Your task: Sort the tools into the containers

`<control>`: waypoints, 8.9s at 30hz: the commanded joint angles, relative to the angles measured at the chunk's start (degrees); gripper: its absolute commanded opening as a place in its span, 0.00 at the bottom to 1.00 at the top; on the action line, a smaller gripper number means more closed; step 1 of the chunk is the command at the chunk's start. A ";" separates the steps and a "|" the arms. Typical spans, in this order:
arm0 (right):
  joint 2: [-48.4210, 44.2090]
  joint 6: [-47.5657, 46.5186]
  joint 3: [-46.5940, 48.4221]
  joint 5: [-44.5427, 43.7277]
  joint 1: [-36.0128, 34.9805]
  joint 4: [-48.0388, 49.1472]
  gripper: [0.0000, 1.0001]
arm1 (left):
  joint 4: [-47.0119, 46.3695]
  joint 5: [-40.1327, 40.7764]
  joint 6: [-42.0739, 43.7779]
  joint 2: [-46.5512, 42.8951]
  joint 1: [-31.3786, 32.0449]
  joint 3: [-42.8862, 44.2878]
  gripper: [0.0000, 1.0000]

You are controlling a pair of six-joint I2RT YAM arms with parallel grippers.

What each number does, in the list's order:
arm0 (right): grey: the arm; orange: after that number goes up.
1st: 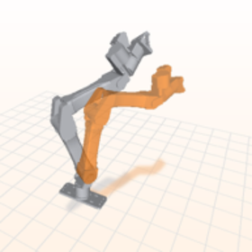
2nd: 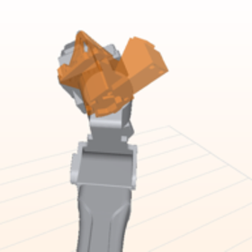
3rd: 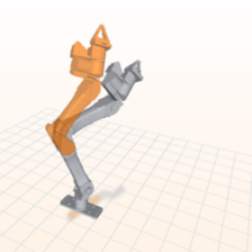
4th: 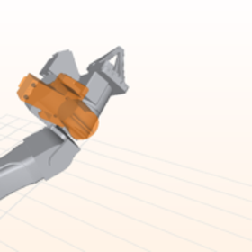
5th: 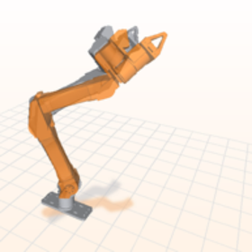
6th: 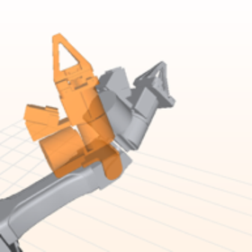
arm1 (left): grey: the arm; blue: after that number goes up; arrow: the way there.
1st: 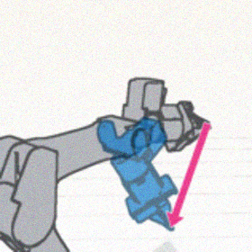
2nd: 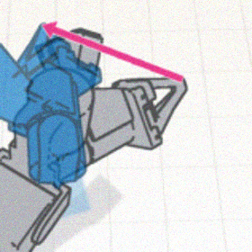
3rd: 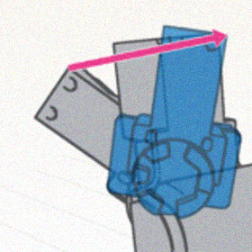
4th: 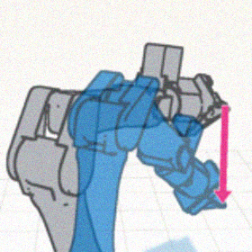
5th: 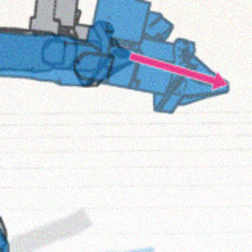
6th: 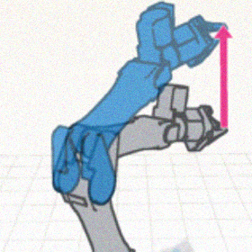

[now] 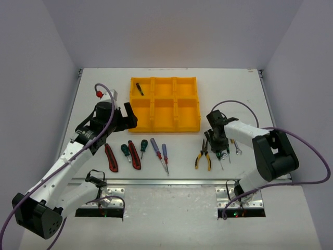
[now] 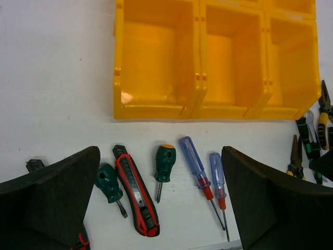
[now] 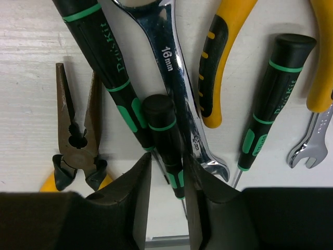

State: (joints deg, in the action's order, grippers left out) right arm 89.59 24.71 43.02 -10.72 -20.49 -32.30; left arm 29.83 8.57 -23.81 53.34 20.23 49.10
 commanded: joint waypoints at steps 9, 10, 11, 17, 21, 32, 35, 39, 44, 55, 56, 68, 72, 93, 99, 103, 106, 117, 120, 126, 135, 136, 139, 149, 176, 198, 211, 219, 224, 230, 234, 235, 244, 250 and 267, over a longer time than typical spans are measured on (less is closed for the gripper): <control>0.27 -0.49 -2.31 3.03 1.24 4.36 0.01 | -2.68 0.04 1.65 -0.08 -0.10 -0.77 1.00; -0.33 -0.29 -2.49 2.59 1.24 4.27 0.00 | -2.59 0.05 1.74 -0.16 -0.10 -0.77 1.00; -1.00 0.07 -2.57 2.55 1.24 3.78 0.00 | -2.58 -0.02 1.75 -0.17 -0.03 -0.70 1.00; -8.22 1.04 -2.15 1.91 1.24 0.81 0.00 | -2.67 -0.48 1.54 0.21 -0.10 -0.47 1.00; -10.93 1.00 -2.27 2.00 1.24 0.09 0.00 | -2.63 -0.61 1.36 0.45 -0.10 -0.20 1.00; -25.87 -1.82 -4.80 28.66 0.12 13.02 0.00 | -12.76 -19.25 -5.37 2.27 0.32 -0.83 1.00; -29.95 0.31 -6.56 43.79 -1.47 25.71 0.00 | -32.85 -33.43 -14.12 4.69 4.19 -5.69 1.00; -32.31 3.11 -6.61 49.47 -6.99 34.18 0.00 | -52.57 -37.25 -24.31 9.97 11.65 -9.13 1.00; -32.69 7.50 -6.46 50.80 -9.65 41.69 0.00 | -57.06 -36.33 -26.32 14.54 15.34 -7.09 0.93; -30.34 11.62 -4.27 52.41 -10.21 46.93 0.00 | -59.57 -36.40 -26.96 17.02 17.70 -7.81 0.42; -30.30 11.74 -4.31 52.13 -10.33 47.13 0.00 | -59.73 -36.63 -26.85 17.21 17.90 -7.49 0.26; -33.79 9.40 4.76 9.71 -10.33 12.78 0.99 | -16.39 15.55 -13.40 29.53 12.94 15.95 0.00; -36.57 6.80 5.00 1.23 -10.18 7.12 0.99 | -14.17 14.19 -13.39 38.46 2.51 25.82 0.00; -32.48 3.53 0.99 -0.61 -7.72 1.65 0.99 | -7.74 10.64 -7.14 70.04 -9.97 66.01 0.00; -31.98 3.12 1.10 0.32 -7.33 1.46 0.99 | -8.75 9.82 -7.18 73.35 -7.46 66.21 0.04; -31.76 3.07 1.02 -0.41 -6.55 0.28 0.99 | -7.91 8.27 -7.55 73.68 -6.29 66.21 0.24; -30.70 2.29 1.10 0.28 -4.73 -0.73 0.99 | -7.18 7.10 -7.63 70.90 -5.34 66.03 0.50; -19.82 -1.80 2.09 0.15 -1.62 -1.91 0.73 | -6.37 7.88 -8.28 39.22 -2.50 48.80 0.96; -14.76 -2.29 2.33 -1.06 -1.48 -1.89 0.58 | -8.30 6.72 -8.01 25.65 -1.16 40.05 1.00; -5.50 -3.57 3.82 -2.41 -1.00 0.51 0.46 | -9.31 1.43 -7.14 11.98 -0.41 23.17 1.00; 4.49 -6.64 7.01 -2.03 -0.02 5.80 0.32 | -7.48 -0.85 -3.04 5.60 0.34 12.95 1.00; 5.83 -6.86 7.16 -2.11 0.36 6.10 0.30 | -7.33 -0.92 -2.74 5.37 0.34 11.83 1.00; 7.43 -7.12 7.52 -1.16 0.62 6.63 0.27 | -7.33 -1.87 -2.04 4.76 0.34 9.63 1.00; 9.39 -6.04 7.63 3.86 0.63 7.12 0.00 | -9.50 -7.84 -3.55 4.81 0.47 6.35 1.00; -34.80 2.50 -0.29 49.58 -6.40 30.50 0.00 | -59.72 -35.81 -23.74 26.26 17.43 3.06 0.69; -37.38 3.16 11.10 4.23 -5.88 3.92 0.99 | -10.06 7.60 -11.00 40.17 3.86 36.52 0.00; -37.93 0.97 9.47 0.54 -5.05 -3.03 0.99 | -8.41 14.22 -3.15 74.10 -11.62 75.75 0.00; -35.20 1.07 8.81 -3.95 -3.96 -3.82 0.99 | -9.53 9.01 -9.09 74.89 -11.24 71.72 0.00; -30.33 1.55 9.58 -3.55 0.15 -5.78 0.99 | -7.32 6.21 -12.85 74.70 -10.00 67.56 0.00; -27.56 1.30 10.00 -1.97 3.24 -6.02 0.99 | -4.77 1.51 -14.59 74.33 -9.14 68.08 0.49; -25.98 0.16 10.83 -2.11 4.44 -6.79 0.99 | -3.46 -0.69 -13.66 68.65 -8.64 70.80 0.74; -25.60 -0.54 10.77 -1.66 4.76 -6.72 0.99 | -3.46 -1.01 -13.28 66.21 -8.45 71.74 0.81; -17.46 -2.12 7.68 -3.89 9.84 -8.48 0.62 | -6.88 0.16 -10.34 28.77 -4.79 45.75 1.00; -9.85 -2.13 6.52 -2.67 11.07 -8.00 0.39 | -8.96 -3.84 -9.46 7.11 -2.39 21.52 1.00; 7.72 -5.11 4.63 2.19 15.83 -2.08 0.19 | -5.48 -6.45 -1.42 0.36 -2.12 6.44 1.00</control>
State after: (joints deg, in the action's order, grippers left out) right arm 96.09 20.23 48.62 -10.01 -4.62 -37.76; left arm 28.11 3.93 -26.88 54.85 18.04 53.63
